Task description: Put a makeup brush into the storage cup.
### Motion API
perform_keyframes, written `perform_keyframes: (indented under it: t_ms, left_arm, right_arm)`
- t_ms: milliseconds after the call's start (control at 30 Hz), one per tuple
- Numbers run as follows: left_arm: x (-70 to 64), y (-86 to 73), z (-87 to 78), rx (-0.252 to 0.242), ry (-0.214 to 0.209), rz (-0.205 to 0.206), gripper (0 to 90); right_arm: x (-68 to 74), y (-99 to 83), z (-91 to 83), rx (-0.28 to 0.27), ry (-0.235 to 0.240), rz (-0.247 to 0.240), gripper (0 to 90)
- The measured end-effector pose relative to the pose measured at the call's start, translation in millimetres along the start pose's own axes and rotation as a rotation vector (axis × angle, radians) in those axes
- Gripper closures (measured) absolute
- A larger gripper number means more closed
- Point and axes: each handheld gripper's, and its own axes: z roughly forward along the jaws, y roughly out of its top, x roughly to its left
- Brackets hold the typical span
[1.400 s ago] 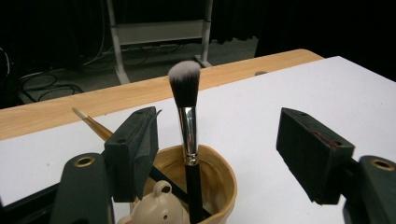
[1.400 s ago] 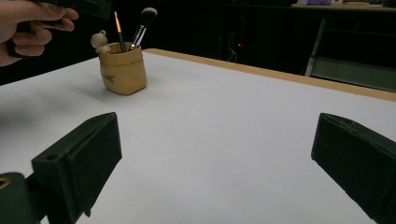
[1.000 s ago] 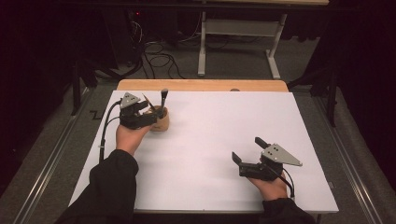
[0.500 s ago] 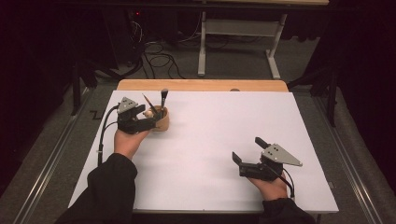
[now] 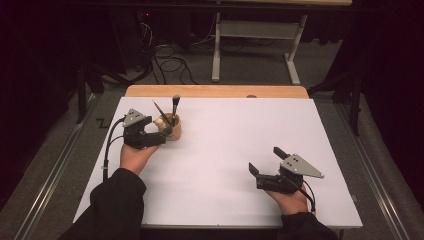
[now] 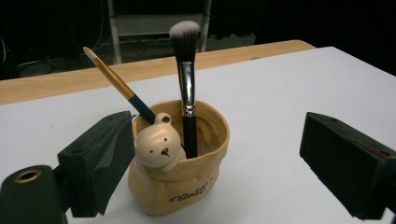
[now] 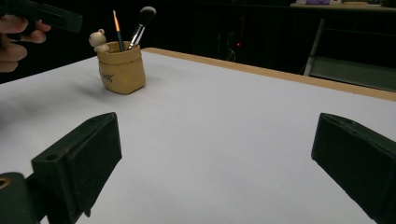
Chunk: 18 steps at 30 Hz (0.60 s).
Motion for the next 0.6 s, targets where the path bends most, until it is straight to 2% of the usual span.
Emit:
perform_keyframes:
  t_ms: [300,600]
  left_arm:
    - [-7.4,-7.2,-10.6,0.008,-0.015,0.027,4.4]
    - [-18.1,-19.1,-29.6,-0.003,-0.030,0.050,1.5]
  right_arm:
    - [-0.8,0.0,-0.5,-0.002,-0.002,-0.002,1.9]
    - [-0.8,0.1,-0.9,-0.001,-0.004,-0.004,1.5]
